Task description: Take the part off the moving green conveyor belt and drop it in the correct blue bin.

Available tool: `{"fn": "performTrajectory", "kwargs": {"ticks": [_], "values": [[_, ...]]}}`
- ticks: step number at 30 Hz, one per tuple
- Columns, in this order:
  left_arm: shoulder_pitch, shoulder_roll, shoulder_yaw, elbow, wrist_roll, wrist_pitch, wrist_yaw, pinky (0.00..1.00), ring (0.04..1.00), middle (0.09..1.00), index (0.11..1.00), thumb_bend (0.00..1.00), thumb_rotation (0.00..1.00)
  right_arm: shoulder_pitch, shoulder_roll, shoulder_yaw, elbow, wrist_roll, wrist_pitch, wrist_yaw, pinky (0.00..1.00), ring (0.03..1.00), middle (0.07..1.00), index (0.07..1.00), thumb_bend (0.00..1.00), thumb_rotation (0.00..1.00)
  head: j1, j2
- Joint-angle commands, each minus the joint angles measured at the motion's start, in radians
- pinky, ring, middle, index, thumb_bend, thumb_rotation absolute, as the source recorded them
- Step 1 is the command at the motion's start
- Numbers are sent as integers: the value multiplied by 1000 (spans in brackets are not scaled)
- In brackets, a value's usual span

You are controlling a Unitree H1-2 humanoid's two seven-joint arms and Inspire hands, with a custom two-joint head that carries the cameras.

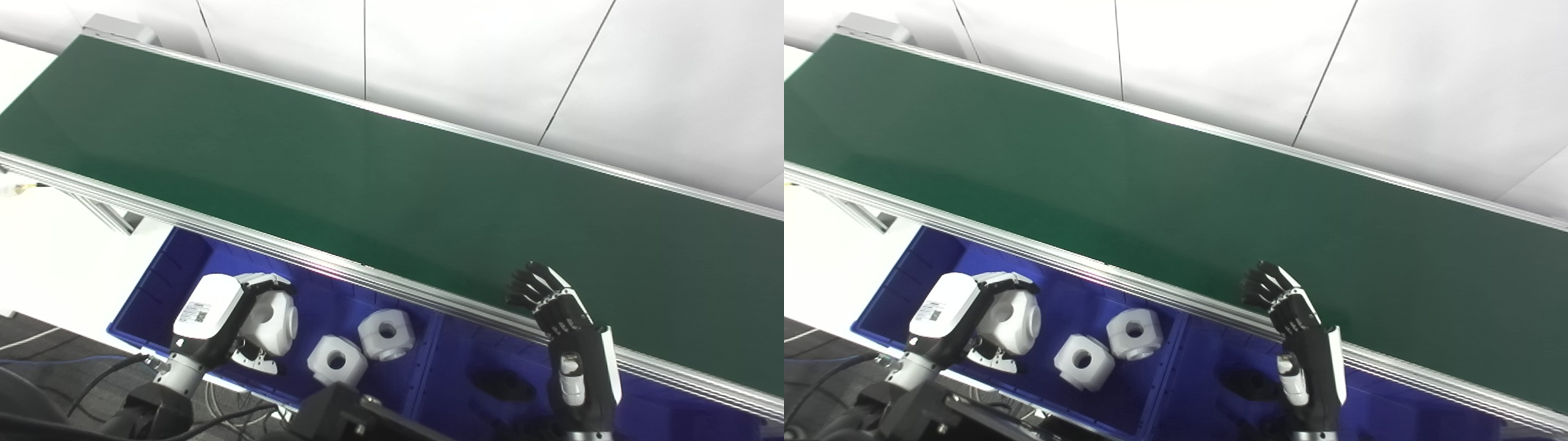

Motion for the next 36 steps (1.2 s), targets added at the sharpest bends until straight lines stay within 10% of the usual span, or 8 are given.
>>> {"fn": "performTrajectory", "kwargs": {"ticks": [1,7,8,10,16,36], "values": [[7,7,8,-40,-9,9,17,412,469,471,512,518,0,-2,11,6,-31,11,-23,9,673,738,767,809,829,886,-3,1],[17,29,-12,-77,-7,104,-119,536,594,606,499,521,57,-6,10,8,-29,9,-22,10,671,737,768,811,823,885,-5,2],[19,33,-16,-86,4,124,-138,618,676,692,619,790,275,-6,11,8,-28,8,-22,9,671,735,768,811,819,885,-5,2],[21,43,-25,-103,34,160,-170,717,769,781,711,937,433,-8,10,8,-25,8,-22,10,672,737,769,812,819,886,-4,-1],[23,66,-46,-117,75,197,-198,949,968,958,874,1000,733,-13,13,8,-16,7,-24,9,673,738,769,811,819,886,-3,-3],[60,91,-67,-214,23,108,-150,939,947,955,902,1000,801,-19,14,8,-1,6,-32,12,682,744,774,813,833,881,-62,-5]]}}
